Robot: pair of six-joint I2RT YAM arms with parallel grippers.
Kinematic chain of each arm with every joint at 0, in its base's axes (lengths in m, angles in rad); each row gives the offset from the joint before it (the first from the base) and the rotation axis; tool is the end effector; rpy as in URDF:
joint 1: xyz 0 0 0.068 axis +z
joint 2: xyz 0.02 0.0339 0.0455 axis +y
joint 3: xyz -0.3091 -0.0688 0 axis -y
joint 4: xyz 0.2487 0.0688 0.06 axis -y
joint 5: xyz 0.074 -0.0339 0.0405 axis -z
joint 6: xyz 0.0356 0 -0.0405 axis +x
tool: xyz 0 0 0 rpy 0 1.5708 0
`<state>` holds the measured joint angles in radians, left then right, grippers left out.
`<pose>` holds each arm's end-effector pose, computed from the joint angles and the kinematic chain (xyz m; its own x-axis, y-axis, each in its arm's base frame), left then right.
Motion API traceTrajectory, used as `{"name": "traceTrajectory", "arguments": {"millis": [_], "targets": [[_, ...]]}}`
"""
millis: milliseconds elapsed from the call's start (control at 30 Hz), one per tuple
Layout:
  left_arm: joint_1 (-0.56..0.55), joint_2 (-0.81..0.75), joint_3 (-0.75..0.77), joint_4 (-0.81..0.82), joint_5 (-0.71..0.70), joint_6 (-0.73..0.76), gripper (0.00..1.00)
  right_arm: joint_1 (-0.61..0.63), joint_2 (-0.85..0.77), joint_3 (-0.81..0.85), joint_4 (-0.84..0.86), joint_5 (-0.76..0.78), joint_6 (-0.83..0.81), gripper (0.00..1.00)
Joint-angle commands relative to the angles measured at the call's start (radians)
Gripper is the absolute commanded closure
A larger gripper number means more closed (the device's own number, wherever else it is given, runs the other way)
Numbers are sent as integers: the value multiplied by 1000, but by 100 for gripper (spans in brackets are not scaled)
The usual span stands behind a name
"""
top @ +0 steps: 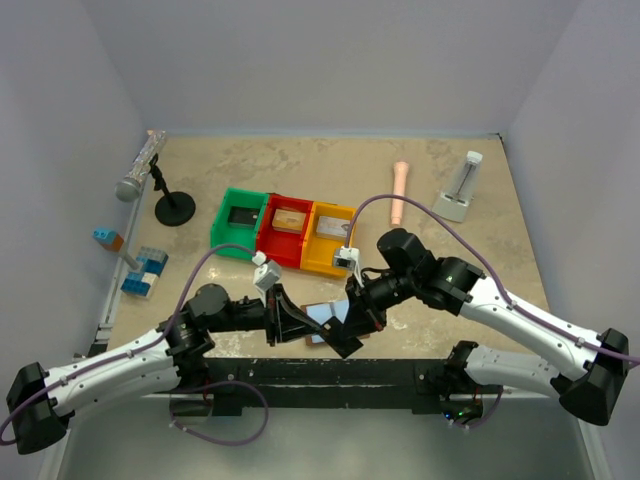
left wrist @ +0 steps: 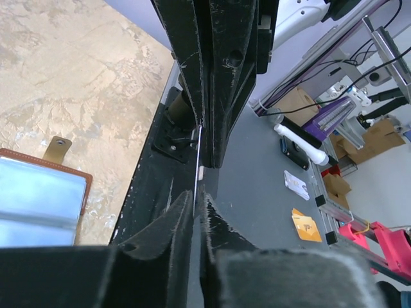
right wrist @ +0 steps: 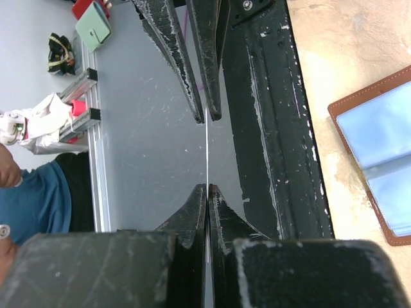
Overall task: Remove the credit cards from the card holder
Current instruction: Place the credit card in the storage box.
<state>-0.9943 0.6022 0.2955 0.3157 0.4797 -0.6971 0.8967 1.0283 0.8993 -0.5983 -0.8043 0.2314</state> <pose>0.0549 -0.1146 0.2717 -0.6352 -0.0678 -0.7693 0.7663 0.0693 -0.6388 0.0976 0.1633 0.3401 -0.6052 -0.5027 -0.6172 -0.7592 0.1314 0.6375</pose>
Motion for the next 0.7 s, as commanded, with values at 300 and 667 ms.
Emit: {"name": "traceTrajectory", "arguments": {"millis": [300,667], "targets": [[3,-42,-21,39,-33,-10,100,7,-16,41,-3,20,-4,58],[98,-213,214,-740,-856,-28,100,-15,-181,33,-29,333,98,36]]}}
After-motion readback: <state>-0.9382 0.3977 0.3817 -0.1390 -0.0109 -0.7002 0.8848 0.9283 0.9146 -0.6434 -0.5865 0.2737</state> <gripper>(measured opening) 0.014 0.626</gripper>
